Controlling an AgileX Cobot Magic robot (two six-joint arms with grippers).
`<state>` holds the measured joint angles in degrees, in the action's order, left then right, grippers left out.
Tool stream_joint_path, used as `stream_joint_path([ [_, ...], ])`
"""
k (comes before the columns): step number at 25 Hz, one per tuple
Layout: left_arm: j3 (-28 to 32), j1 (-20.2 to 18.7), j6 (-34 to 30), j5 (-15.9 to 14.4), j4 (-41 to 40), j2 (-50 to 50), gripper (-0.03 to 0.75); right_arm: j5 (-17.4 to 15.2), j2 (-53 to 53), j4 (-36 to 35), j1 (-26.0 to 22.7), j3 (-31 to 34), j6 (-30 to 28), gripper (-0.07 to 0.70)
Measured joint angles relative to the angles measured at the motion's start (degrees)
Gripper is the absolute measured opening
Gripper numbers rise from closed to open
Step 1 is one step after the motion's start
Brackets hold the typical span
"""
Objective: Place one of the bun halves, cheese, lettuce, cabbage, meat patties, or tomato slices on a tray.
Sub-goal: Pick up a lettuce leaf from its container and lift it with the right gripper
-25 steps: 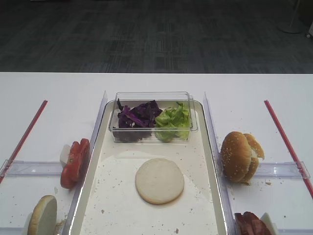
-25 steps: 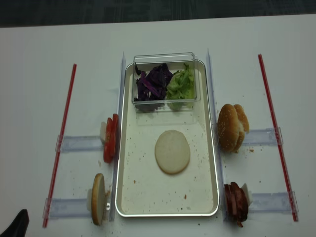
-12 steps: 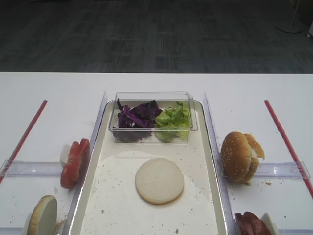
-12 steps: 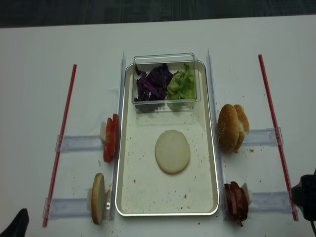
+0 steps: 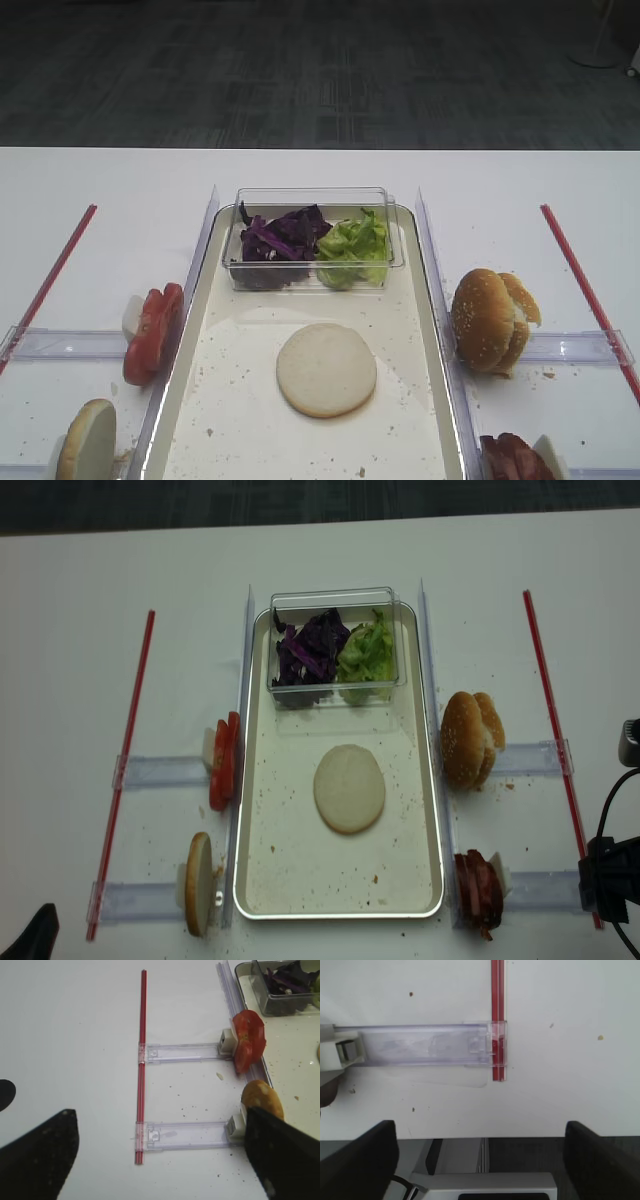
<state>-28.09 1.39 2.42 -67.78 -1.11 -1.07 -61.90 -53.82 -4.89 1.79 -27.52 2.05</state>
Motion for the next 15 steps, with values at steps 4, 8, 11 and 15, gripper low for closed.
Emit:
stream_joint_path([
  [4,0.0,0.0,0.0,0.0,0.0,0.0,0.618,0.0,0.0,0.0,0.0,0.0,0.0,0.678],
  [8,0.0,0.0,0.0,0.0,0.0,0.0,0.618,0.1,-0.3,0.0,0.0,-1.1,0.0,0.678],
  [11,0.0,0.0,0.0,0.0,0.0,0.0,0.618,0.2,-1.9,0.1,0.0,-3.6,0.0,0.678],
  [15,0.0,0.0,0.0,0.0,0.0,0.0,0.618,0.3,-6.7,0.2,0.0,-7.7,0.0,0.678],
])
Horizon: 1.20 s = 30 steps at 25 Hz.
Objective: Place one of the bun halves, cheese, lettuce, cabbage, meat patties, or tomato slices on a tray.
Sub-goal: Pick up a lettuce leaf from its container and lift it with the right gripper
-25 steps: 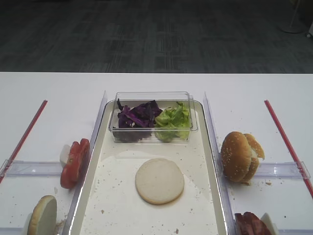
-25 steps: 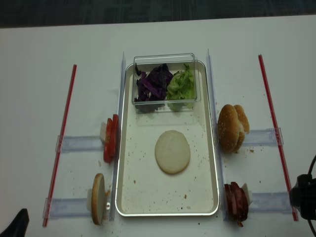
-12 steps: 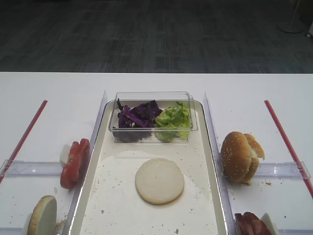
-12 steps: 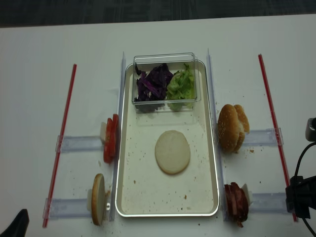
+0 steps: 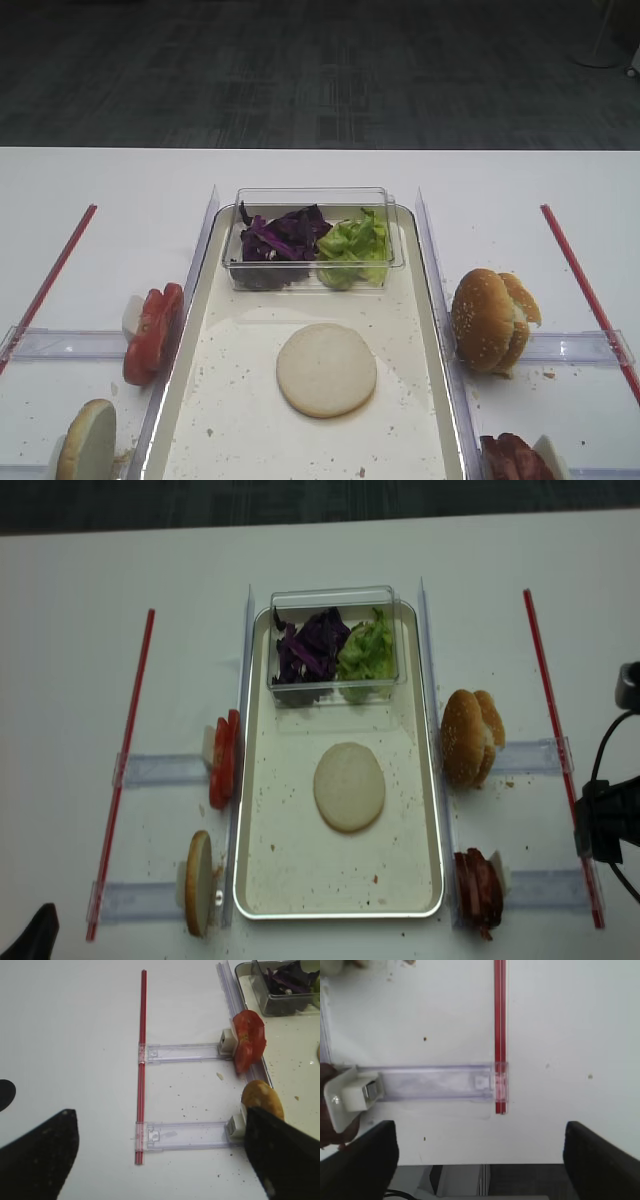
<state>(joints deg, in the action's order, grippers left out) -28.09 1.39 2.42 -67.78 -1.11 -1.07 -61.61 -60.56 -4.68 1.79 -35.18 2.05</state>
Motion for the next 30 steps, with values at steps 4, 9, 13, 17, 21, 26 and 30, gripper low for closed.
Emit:
stream_joint_path([
  [4,0.0,0.0,0.0,0.0,0.0,0.0,0.618,0.3,-6.8,0.4,0.0,-5.0,0.0,0.678],
  [9,0.0,0.0,0.0,0.0,0.0,0.0,0.618,0.9,-15.9,1.1,0.0,-12.0,0.0,0.678],
  [13,0.0,0.0,0.0,0.0,0.0,0.0,0.618,1.2,-22.4,1.8,0.0,-17.8,0.0,0.678],
  [17,0.0,0.0,0.0,0.0,0.0,0.0,0.618,1.3,-29.0,2.0,0.0,-24.2,0.0,0.678],
  [21,0.0,0.0,0.0,0.0,0.0,0.0,0.618,1.3,-35.6,2.0,0.0,-31.6,0.0,0.678],
  [26,0.0,0.0,0.0,0.0,0.0,0.0,0.618,-0.5,-44.7,2.1,0.0,-42.2,0.0,0.678],
  [30,0.0,0.0,0.0,0.0,0.0,0.0,0.618,-3.1,-50.7,2.1,0.0,-50.0,-0.1,0.678],
])
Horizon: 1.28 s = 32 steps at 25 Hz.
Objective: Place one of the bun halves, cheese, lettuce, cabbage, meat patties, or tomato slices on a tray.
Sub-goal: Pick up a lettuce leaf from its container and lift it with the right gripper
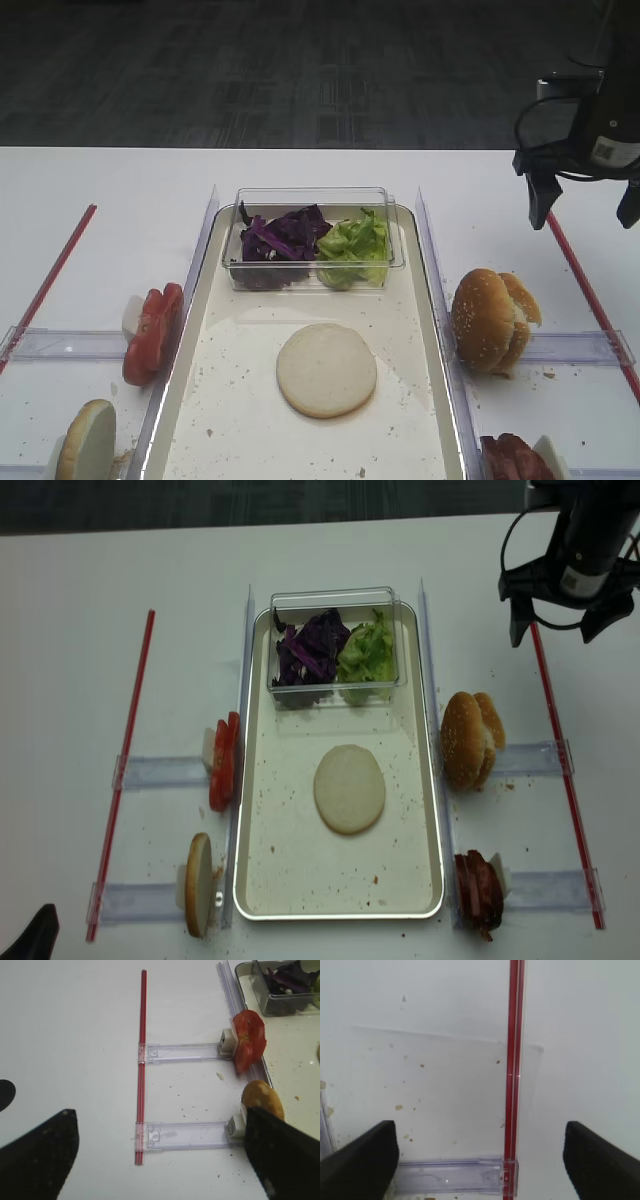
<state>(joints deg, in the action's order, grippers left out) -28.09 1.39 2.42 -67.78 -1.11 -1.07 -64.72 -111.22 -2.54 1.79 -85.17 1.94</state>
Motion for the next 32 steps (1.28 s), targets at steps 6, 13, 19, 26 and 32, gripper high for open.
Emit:
stream_joint_path([
  [6,0.0,0.0,0.0,0.0,0.0,0.0,0.618,-2.2,-3.8,0.1,0.0,-6.5,0.0,0.678],
  [13,0.0,0.0,0.0,0.0,0.0,0.0,0.618,-3.2,-4.2,-2.4,0.0,-8.2,0.0,0.678],
  [19,0.0,0.0,0.0,0.0,0.0,0.0,0.618,-3.2,-4.2,-4.7,1.6,-8.2,-0.1,0.678],
  [26,0.0,0.0,0.0,0.0,0.0,0.0,0.618,-0.8,-4.2,-6.0,8.2,-8.2,0.1,0.643],
  [32,0.0,0.0,0.0,0.0,0.0,0.0,0.618,1.3,-4.2,-6.9,13.9,-8.2,1.3,0.636],
])
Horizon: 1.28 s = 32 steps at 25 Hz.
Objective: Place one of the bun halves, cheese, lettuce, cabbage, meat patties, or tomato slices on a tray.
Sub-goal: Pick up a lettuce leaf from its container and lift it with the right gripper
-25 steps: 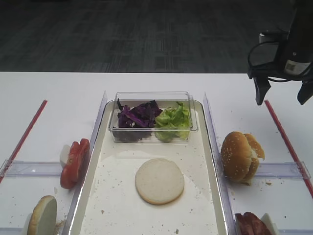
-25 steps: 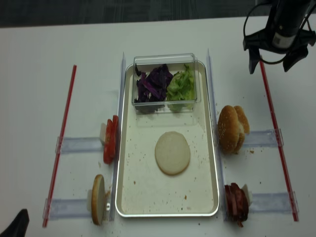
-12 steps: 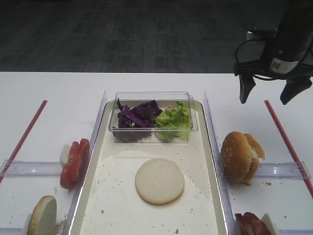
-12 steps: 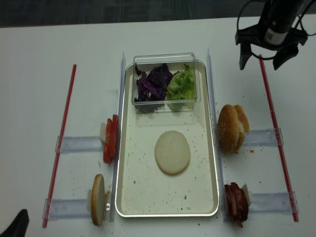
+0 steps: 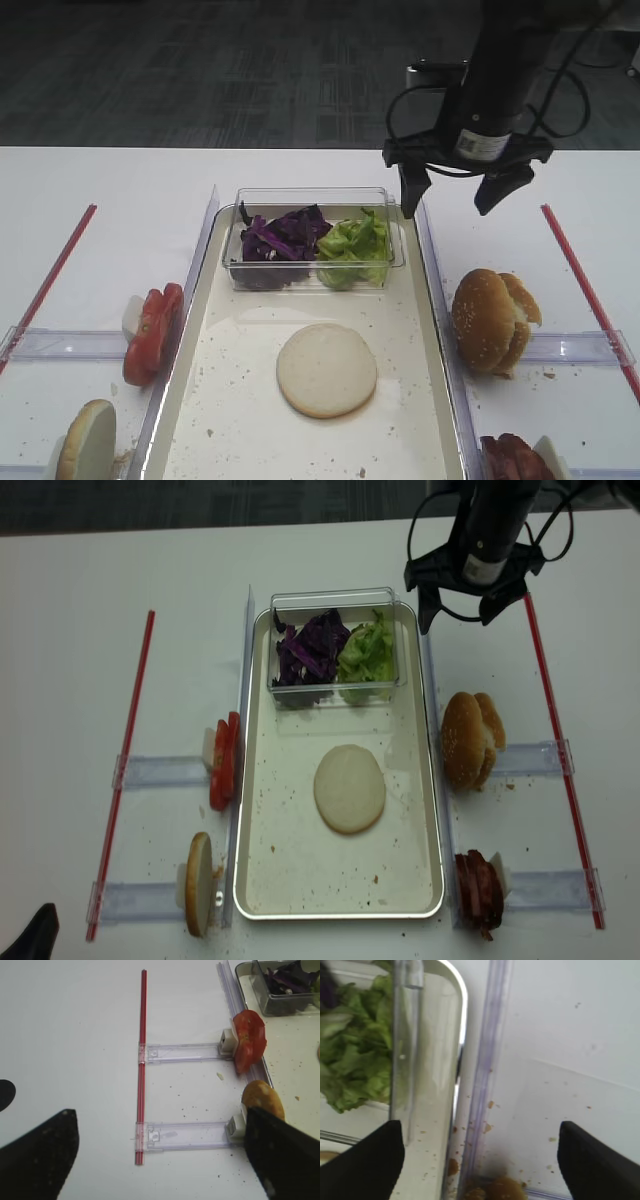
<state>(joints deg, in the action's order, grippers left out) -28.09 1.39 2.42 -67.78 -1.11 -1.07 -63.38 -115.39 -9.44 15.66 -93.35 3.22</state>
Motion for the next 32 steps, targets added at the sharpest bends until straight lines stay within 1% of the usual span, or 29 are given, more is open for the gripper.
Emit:
stream_joint_path([
  [6,0.0,0.0,0.0,0.0,0.0,0.0,0.618,2.8,0.0,-0.5,5.8,0.0,0.4,0.635],
  [12,0.0,0.0,0.0,0.0,0.0,0.0,0.618,5.8,0.0,-2.4,9.4,0.0,0.5,0.635],
  [18,0.0,0.0,0.0,0.0,0.0,0.0,0.618,6.9,0.0,-4.8,10.3,0.0,0.3,0.632],
  [24,0.0,0.0,0.0,0.0,0.0,0.0,0.618,7.8,-2.6,-5.5,10.4,0.0,0.2,0.591],
  [29,0.0,0.0,0.0,0.0,0.0,0.0,0.618,11.2,-3.9,-5.7,10.5,0.0,0.1,0.564],
  [32,0.0,0.0,0.0,0.0,0.0,0.0,0.618,12.2,-3.9,-5.8,10.5,-1.0,-0.5,0.532],
])
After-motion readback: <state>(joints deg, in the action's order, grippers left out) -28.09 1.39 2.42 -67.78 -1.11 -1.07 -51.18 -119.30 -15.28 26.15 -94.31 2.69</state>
